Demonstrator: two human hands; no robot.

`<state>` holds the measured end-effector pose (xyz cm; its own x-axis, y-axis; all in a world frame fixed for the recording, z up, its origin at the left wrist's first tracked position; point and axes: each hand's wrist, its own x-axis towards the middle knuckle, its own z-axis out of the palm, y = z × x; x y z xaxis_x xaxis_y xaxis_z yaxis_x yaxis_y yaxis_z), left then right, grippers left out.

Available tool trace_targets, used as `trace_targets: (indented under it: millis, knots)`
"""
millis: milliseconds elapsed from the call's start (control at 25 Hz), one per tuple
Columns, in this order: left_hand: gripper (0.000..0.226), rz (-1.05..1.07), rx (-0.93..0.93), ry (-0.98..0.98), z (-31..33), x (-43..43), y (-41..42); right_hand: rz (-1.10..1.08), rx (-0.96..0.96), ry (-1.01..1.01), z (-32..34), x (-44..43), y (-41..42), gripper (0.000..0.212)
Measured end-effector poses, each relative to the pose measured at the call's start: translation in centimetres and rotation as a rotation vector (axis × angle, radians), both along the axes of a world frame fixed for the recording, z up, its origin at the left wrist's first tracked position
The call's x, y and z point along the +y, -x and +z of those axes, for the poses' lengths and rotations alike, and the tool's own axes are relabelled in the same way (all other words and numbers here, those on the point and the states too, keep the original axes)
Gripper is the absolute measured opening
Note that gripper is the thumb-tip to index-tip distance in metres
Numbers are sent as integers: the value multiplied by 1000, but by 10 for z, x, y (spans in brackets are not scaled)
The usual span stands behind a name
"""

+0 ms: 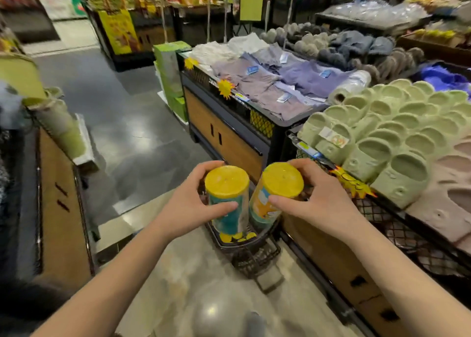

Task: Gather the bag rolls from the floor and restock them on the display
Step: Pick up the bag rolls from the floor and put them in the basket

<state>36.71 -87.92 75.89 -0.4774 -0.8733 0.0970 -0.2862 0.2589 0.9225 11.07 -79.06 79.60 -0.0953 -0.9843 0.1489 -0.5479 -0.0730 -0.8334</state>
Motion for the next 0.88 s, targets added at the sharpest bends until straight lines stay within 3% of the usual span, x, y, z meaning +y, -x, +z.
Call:
trace_targets:
  millis: [440, 880]
  knots:
    - [84, -104, -167, -33, -31, -189, 53, 17, 76, -129, -33, -172, 57, 62]
    - [80, -645, -341, -12, -136, -386, 110, -492, 42, -322, -143, -264, 33, 67]
